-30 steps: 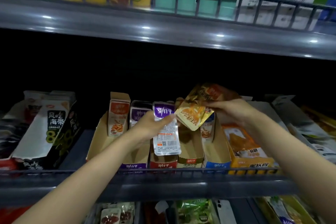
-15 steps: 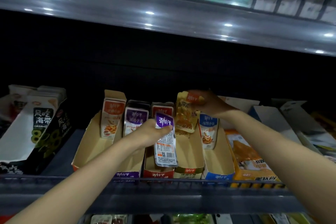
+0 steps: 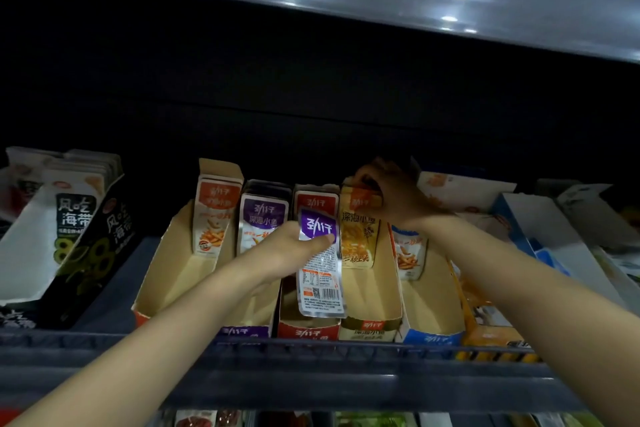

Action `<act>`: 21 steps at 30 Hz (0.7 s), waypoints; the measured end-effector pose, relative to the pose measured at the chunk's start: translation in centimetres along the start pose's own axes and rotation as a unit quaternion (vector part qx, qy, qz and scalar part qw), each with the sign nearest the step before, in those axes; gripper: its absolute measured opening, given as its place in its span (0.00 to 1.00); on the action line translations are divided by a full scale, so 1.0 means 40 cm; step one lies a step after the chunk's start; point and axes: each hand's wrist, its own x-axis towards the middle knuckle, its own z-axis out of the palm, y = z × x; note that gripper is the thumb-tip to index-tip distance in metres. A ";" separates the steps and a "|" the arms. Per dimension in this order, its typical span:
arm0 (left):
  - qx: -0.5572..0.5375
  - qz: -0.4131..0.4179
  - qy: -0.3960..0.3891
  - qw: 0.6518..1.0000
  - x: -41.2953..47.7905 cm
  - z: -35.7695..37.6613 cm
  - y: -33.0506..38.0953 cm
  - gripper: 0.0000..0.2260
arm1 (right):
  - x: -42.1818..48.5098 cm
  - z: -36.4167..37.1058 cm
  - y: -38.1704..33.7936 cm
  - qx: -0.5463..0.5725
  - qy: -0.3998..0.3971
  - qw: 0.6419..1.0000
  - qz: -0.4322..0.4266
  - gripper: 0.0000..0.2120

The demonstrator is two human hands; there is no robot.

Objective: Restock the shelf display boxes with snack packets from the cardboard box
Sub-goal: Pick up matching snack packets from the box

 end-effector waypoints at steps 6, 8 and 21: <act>-0.012 0.003 0.001 1.000 -0.001 0.001 -0.001 0.04 | -0.005 0.014 -0.001 0.070 -0.084 0.993 0.041 0.36; -0.010 0.001 -0.001 1.000 0.002 0.001 -0.005 0.04 | -0.008 0.010 -0.007 0.072 -0.089 0.993 0.035 0.33; -0.028 0.045 -0.012 0.999 -0.043 -0.029 0.012 0.09 | -0.043 -0.017 -0.056 0.103 -0.043 0.991 0.077 0.32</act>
